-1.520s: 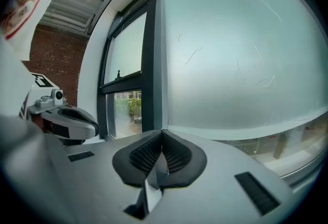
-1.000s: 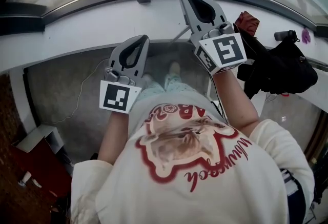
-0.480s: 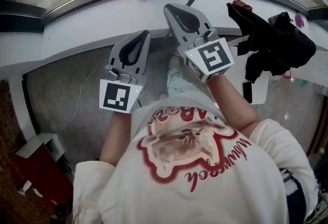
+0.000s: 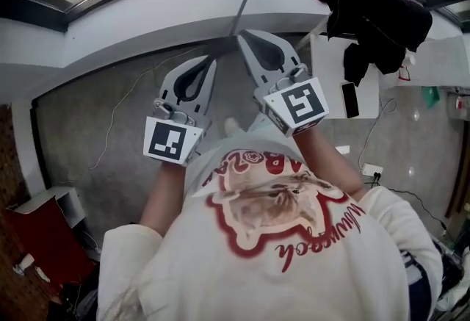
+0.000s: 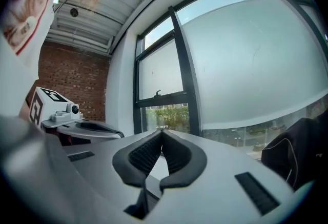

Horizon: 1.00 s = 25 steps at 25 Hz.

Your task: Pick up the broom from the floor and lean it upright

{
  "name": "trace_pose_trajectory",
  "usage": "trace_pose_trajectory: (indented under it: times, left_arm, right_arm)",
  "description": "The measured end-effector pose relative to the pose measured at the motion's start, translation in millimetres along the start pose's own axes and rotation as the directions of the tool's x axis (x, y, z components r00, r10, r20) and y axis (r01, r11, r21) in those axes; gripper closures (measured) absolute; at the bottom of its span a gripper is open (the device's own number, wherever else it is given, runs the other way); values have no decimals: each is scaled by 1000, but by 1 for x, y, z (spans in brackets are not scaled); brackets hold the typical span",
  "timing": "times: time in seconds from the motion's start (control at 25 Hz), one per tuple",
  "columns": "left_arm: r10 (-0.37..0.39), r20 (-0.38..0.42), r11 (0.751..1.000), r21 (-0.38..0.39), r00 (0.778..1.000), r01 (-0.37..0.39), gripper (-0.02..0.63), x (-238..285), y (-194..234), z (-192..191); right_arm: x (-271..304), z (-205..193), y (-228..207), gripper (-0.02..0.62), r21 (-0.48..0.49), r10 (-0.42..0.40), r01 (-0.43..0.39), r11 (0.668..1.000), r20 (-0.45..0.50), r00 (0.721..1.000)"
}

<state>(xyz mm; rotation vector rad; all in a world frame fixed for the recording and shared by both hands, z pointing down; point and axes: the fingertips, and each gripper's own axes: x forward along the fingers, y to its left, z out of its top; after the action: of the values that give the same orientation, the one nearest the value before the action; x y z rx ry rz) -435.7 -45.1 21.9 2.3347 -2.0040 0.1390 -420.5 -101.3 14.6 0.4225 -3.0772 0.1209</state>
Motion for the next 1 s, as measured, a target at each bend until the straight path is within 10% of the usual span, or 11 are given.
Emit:
trace_pose_trajectory:
  times: [0.6,1.0]
  left_arm:
    - [147,74,988,-66,986,-142,584,-61,-230,7]
    - [73,69,991,-115,995,-64,584,-162,-319,11]
  right_arm:
    - [-255,-25,39,572,-71,80,-81,994,-21,997]
    - [-339,-2,92,572,-59,-34,32,998,-31,999]
